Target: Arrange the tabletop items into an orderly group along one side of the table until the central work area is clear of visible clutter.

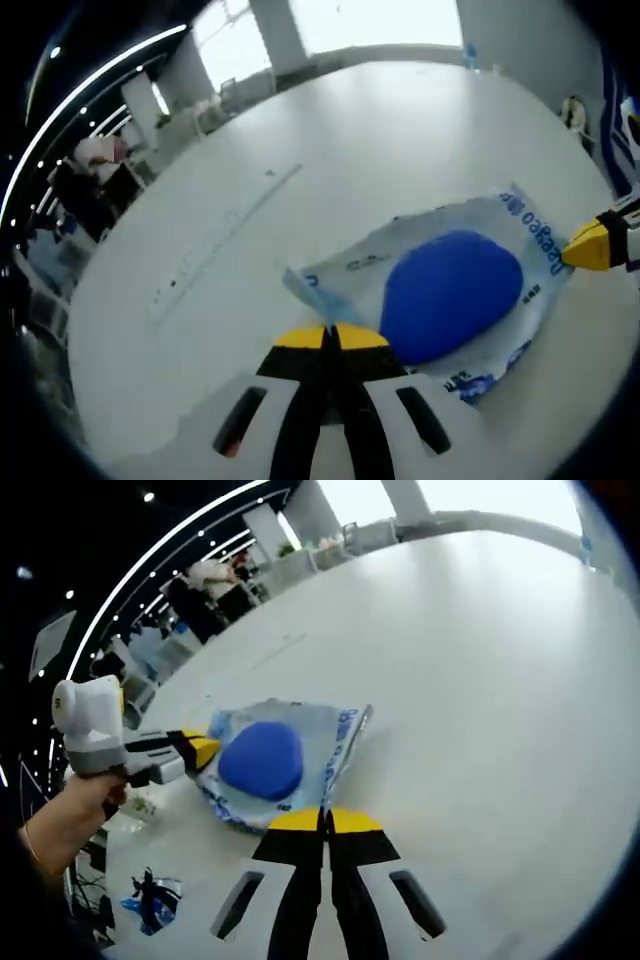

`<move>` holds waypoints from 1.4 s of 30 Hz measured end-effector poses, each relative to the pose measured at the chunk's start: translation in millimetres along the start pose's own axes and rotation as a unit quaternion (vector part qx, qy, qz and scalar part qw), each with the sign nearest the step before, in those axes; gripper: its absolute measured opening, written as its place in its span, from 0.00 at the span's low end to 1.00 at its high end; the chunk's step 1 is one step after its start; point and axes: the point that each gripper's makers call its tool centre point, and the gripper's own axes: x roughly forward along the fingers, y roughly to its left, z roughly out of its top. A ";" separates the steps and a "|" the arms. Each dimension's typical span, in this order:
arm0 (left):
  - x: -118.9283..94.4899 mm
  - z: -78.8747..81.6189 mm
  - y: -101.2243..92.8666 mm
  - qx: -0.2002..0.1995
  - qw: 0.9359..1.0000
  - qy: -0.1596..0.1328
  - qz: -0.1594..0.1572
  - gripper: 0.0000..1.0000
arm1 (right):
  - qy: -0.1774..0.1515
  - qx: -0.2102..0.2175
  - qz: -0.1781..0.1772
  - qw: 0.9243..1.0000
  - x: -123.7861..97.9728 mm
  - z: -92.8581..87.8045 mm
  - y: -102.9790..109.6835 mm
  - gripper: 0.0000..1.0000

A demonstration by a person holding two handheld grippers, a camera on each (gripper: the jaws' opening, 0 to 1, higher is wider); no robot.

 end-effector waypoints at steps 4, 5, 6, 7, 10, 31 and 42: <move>-13.4 0.7 7.4 -0.010 1.000 -0.006 0.012 0.00 | -0.008 -0.014 0.006 1.000 0.2 10.1 2.2 0.01; -17.2 0.3 10.0 -0.018 1.000 -0.008 0.019 0.00 | -0.013 -0.044 0.010 0.999 1.5 15.6 3.0 0.01; -21.5 0.2 11.1 -0.028 0.999 -0.013 0.020 0.00 | -0.011 -0.053 0.008 0.998 2.0 17.3 3.4 0.01; -23.3 -0.5 12.3 -0.041 0.999 -0.016 0.023 0.00 | -0.009 -0.070 0.009 0.997 2.4 19.9 4.6 0.01; -30.4 -5.8 11.8 -0.033 0.999 -0.009 0.028 0.00 | -0.013 -0.096 0.012 0.995 3.1 29.6 8.2 0.01; -76.8 -29.8 20.3 -0.044 0.990 0.010 0.137 0.00 | 0.001 -0.184 0.101 0.978 27.0 64.2 34.5 0.01; -70.1 -47.7 31.5 -0.042 0.982 0.029 0.180 0.00 | 0.024 -0.205 0.142 0.968 43.9 55.9 50.7 0.01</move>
